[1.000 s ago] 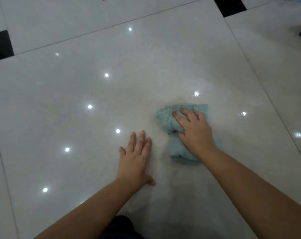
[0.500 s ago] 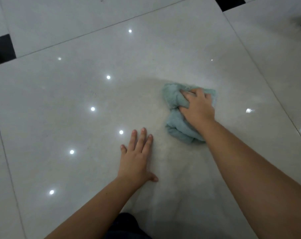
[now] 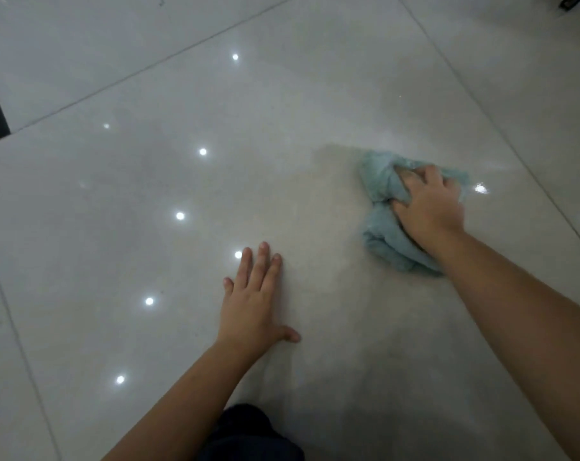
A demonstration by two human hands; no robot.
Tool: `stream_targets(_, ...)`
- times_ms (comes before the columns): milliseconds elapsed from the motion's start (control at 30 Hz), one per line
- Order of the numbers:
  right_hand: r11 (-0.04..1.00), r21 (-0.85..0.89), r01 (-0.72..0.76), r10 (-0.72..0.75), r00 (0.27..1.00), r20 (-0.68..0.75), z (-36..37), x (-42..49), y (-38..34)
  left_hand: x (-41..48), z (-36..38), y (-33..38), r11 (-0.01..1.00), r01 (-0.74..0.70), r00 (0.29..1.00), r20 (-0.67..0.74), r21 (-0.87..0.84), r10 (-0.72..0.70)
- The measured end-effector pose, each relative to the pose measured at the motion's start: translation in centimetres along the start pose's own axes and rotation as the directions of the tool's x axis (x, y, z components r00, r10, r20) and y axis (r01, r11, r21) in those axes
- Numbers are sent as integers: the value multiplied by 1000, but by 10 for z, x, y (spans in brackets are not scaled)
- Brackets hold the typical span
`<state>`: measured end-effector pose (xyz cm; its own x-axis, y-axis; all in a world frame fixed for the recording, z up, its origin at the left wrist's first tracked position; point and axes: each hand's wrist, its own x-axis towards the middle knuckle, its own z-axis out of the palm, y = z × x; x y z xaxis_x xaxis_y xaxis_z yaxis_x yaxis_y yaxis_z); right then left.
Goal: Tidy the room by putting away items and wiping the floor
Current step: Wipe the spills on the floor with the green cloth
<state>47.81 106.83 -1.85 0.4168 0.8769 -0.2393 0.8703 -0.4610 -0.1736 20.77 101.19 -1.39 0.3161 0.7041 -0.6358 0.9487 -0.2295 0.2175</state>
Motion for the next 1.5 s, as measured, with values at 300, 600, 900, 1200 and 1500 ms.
stream_targets(300, 884, -13, 467, -464, 881, 90, 38, -98, -60, -1, 3, 1, 998, 22, 997, -69, -54, -25)
stream_targets(600, 997, 64, 52, -50, 998, -27, 9, -50, 30, -6, 7, -2, 1000, -22, 996, -84, 2, 22)
stream_targets(900, 933, 39, 357, -359, 930, 84, 47, -128, -81, -34, 1, -54, 990, 10, 963, -266, -143, -48)
stream_targets(1200, 996, 35, 88, -89, 996, 22, 30, -57, -71, -41, 12, -79, 975, 134, 966, -196, -178, -168)
stream_targets(1500, 852, -19, 523, -518, 848, 111, 54, -115, -119, -40, 12, -82, 975, 134, 964, -206, -180, -170)
